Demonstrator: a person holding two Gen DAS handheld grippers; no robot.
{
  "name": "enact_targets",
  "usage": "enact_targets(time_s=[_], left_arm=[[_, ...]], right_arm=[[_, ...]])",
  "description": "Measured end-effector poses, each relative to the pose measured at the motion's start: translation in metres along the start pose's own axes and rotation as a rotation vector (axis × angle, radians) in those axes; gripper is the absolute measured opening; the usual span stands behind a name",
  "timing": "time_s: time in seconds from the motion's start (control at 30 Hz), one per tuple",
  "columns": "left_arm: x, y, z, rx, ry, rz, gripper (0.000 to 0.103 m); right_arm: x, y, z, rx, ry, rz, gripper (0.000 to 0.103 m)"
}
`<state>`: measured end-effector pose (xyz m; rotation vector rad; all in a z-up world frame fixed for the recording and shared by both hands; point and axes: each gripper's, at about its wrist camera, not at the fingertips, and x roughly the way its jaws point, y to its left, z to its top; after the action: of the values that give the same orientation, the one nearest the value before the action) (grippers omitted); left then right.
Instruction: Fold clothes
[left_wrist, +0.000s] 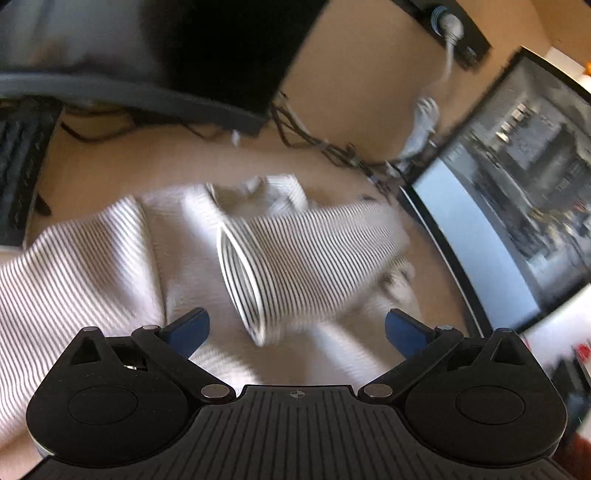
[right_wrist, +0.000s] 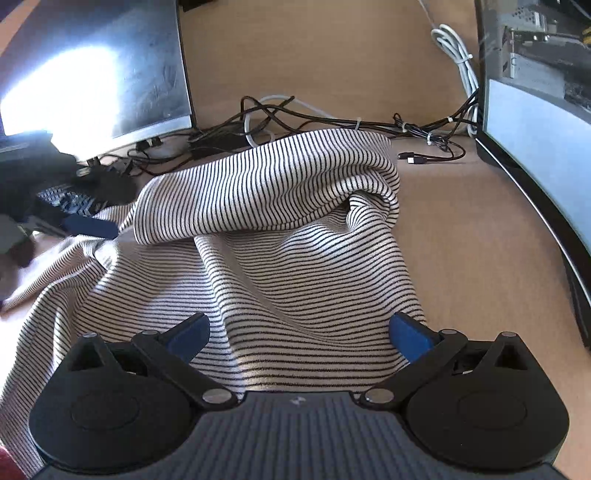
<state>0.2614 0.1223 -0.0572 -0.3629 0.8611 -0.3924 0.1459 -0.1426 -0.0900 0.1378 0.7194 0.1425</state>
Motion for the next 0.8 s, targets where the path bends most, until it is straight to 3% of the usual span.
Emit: enact_targets(time_s=[0.1, 0.17, 0.23, 0.3, 0.37, 0.43, 0.57, 0.63, 0.8], left_arm=[[0.021, 0.002, 0.009, -0.027, 0.043, 0.032, 0.1], [0.037, -0.001, 0.011, -0.016, 0.075, 0.062, 0.087], [0.049, -0.009, 0.011, 0.027, 0.08, 0.105, 0.081], [0.053, -0.017, 0.013, 0.073, 0.064, 0.135, 0.062], [0.053, -0.023, 0.016, 0.094, 0.05, 0.144, 0.027], [0.044, -0.029, 0.025, 0.12, 0.009, 0.159, 0.016], [0.011, -0.03, 0.051, 0.141, -0.115, 0.191, 0.015], [0.001, -0.022, 0.059, 0.143, -0.136, 0.226, 0.015], [0.014, 0.018, 0.043, 0.09, -0.025, 0.293, 0.018]], right_arm=[[-0.002, -0.002, 0.0, 0.02, -0.01, 0.021, 0.103], [-0.004, -0.005, -0.001, 0.037, -0.017, 0.036, 0.103], [-0.005, -0.008, -0.001, 0.056, -0.025, 0.052, 0.103], [-0.007, -0.011, -0.002, 0.079, -0.034, 0.069, 0.103], [-0.008, -0.014, -0.002, 0.096, -0.041, 0.084, 0.103], [-0.01, -0.016, -0.002, 0.111, -0.046, 0.095, 0.103], [-0.01, -0.017, -0.002, 0.119, -0.047, 0.105, 0.103], [-0.01, -0.017, -0.002, 0.12, -0.046, 0.107, 0.103], [-0.011, -0.019, -0.001, 0.129, -0.044, 0.118, 0.103]])
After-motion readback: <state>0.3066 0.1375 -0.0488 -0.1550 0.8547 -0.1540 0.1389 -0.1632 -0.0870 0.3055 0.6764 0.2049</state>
